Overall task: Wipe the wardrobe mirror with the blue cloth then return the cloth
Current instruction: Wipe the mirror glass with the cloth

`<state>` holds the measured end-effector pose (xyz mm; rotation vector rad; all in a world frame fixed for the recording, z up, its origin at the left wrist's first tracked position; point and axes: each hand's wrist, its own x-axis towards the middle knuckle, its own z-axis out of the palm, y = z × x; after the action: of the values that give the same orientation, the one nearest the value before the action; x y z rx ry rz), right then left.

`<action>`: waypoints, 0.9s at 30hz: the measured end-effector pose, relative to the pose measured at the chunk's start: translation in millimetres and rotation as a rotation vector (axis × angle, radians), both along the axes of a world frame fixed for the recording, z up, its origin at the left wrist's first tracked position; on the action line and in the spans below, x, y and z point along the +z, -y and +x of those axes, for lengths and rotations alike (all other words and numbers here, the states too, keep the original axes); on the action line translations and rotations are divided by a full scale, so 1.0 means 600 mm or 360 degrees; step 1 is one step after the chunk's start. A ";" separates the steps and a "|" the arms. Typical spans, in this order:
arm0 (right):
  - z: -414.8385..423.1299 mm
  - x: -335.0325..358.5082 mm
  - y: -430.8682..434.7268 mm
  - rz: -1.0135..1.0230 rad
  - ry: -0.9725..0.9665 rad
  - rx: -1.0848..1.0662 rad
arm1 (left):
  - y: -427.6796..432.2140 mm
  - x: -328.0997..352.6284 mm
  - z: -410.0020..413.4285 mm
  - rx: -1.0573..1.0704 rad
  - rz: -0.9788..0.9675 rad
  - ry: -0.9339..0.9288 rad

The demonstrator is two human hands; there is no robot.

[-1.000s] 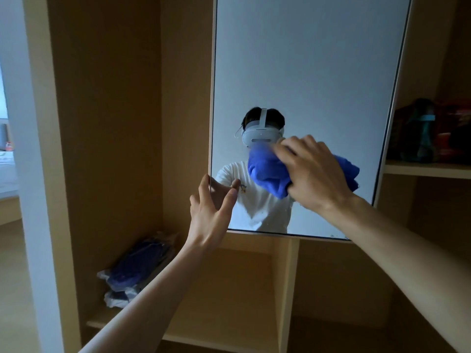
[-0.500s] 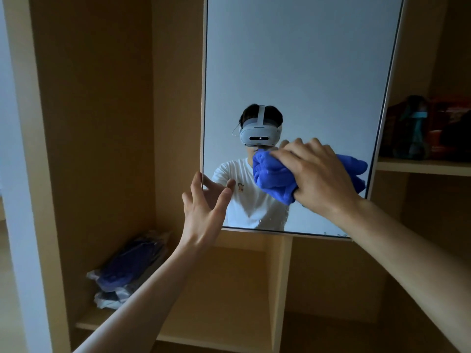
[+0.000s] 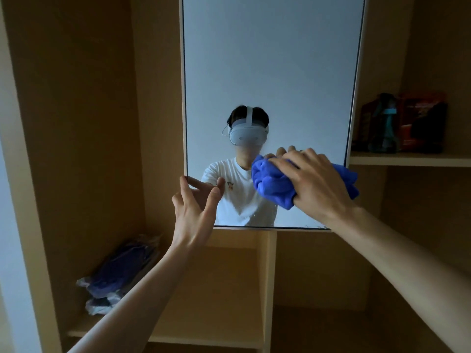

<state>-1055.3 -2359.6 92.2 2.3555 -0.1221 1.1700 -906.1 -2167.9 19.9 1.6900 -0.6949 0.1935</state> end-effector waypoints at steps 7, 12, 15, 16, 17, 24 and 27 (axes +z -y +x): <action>-0.029 0.091 0.031 0.0061 0.0232 -0.0102 | 0.007 0.001 0.006 0.0036 0.0015 -0.0012; -0.034 0.075 0.042 0.0030 0.0200 -0.0047 | 0.017 -0.007 0.013 0.0088 -0.0007 0.0012; -0.039 0.032 0.054 0.0034 0.0163 -0.0043 | 0.020 -0.012 0.013 0.0108 -0.0009 0.0033; -0.042 0.016 0.057 0.0040 0.0137 -0.0043 | 0.021 -0.014 0.012 0.0118 -0.0018 0.0037; -0.045 0.000 0.058 0.0050 0.0111 -0.0044 | 0.022 -0.015 0.011 0.0123 -0.0030 0.0043; -0.062 -0.052 0.064 0.0106 0.0000 -0.0089 | 0.019 -0.015 0.009 0.0089 -0.0027 0.0011; -0.062 -0.031 0.067 0.0169 0.0030 -0.0112 | 0.014 -0.014 0.013 0.0067 0.0000 0.0006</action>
<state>-1092.3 -2400.0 73.3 2.4115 -0.2775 1.1787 -898.5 -2176.2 11.7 1.7058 -0.6628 0.2261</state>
